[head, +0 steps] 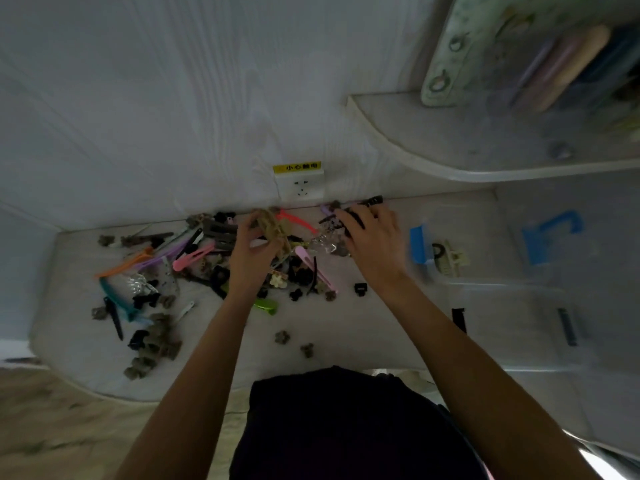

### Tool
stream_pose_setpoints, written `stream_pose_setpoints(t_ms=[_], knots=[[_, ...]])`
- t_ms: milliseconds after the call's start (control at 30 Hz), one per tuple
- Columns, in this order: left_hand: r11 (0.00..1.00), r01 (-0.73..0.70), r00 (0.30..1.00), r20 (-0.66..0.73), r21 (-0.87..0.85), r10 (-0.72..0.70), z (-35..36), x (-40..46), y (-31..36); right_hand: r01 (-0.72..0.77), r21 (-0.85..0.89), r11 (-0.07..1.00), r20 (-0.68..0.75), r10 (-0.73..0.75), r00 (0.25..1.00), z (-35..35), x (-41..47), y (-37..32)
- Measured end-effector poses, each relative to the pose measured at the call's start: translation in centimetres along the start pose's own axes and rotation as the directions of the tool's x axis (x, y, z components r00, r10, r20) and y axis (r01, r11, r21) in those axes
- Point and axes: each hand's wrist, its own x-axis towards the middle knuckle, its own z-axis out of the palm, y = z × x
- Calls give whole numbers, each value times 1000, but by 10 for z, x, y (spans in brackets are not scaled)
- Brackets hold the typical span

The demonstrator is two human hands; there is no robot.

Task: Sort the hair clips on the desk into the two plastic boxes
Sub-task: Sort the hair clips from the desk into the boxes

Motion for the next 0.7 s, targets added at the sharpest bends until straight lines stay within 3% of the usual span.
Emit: stream_pose_setpoints(t_ms=[133,233,367,467,567,700], knots=[[1000,14,1000,2,-15,-14,10,-6,-1,74,-96,993,-159,-89,983,-7,-14,14],[999,15,1000,-1,-31,-15,21,-9,8,131,-70,989,-178,-142,974,-10,-18,22],[998,-7,999,31,-61,9,38,-16,27,-95,129,987,-148,114,982,-30,-26,43],[993,-27,972,228,-113,52,64,-24,49,-289,371,882,-100,348,932,-54,-49,71],[993,-103,895,430,-61,119,113,-39,69,-495,513,702,-26,588,808,-80,-79,99],[988,-147,793,590,-57,152,193,-54,88,-658,718,227,114,894,433,-98,-111,135]])
